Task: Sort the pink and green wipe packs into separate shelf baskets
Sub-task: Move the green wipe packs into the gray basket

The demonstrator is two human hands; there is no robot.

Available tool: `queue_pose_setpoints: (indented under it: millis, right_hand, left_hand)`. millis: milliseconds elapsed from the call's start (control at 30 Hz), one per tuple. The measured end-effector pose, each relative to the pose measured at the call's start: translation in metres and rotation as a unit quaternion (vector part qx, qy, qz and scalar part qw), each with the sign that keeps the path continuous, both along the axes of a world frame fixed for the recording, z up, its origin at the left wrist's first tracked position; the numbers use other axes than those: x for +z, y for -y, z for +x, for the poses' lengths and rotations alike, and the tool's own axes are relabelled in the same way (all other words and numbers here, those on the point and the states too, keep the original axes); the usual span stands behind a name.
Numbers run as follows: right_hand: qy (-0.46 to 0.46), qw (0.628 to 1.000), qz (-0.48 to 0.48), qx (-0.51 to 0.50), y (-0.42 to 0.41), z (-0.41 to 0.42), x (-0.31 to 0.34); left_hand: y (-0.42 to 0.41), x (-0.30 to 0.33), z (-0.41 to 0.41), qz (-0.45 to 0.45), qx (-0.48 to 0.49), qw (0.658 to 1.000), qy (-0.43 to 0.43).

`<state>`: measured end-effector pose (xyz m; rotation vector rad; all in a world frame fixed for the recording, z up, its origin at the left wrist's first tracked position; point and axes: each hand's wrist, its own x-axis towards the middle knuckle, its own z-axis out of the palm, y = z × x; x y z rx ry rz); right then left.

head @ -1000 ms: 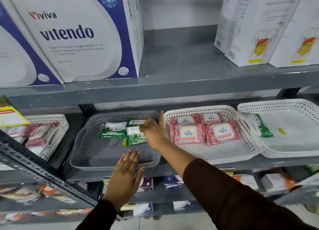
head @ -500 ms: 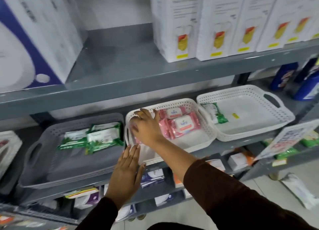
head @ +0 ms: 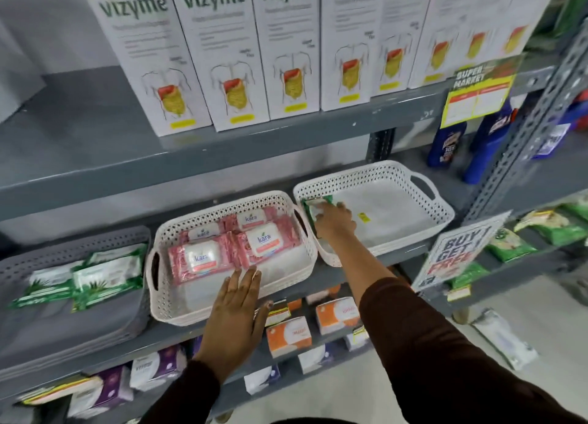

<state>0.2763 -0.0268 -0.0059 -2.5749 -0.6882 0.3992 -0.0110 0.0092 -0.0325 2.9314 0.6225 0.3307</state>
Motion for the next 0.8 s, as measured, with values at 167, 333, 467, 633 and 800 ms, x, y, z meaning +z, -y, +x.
queue_pose_setpoints:
  millis: [167, 333, 467, 633, 800]
  right_hand:
    - [-0.024, 1.000, -0.001, -0.014, 0.015, 0.012, -0.004]
    - [0.012, 0.995, -0.090, -0.047, 0.023, 0.015, 0.007]
    - [0.004, 0.994, -0.111, -0.024, 0.033, 0.033, 0.027]
    - [-0.013, 0.964, -0.152, 0.216, 0.031, 0.039, 0.028]
    - [0.009, 0.969, -0.171, 0.178, 0.034, 0.039, 0.014]
  left_hand:
    - [0.014, -0.002, 0.004, -0.004, 0.037, 0.999, 0.006]
    - [0.020, -0.005, 0.000, -0.006, 0.043, 0.999, -0.005]
    - [0.021, -0.005, 0.000, -0.010, 0.045, 0.999, -0.005]
    - [0.019, -0.004, 0.000, -0.017, 0.040, 0.999, -0.001]
    - [0.019, -0.005, 0.000, -0.020, 0.045, 0.999, -0.001]
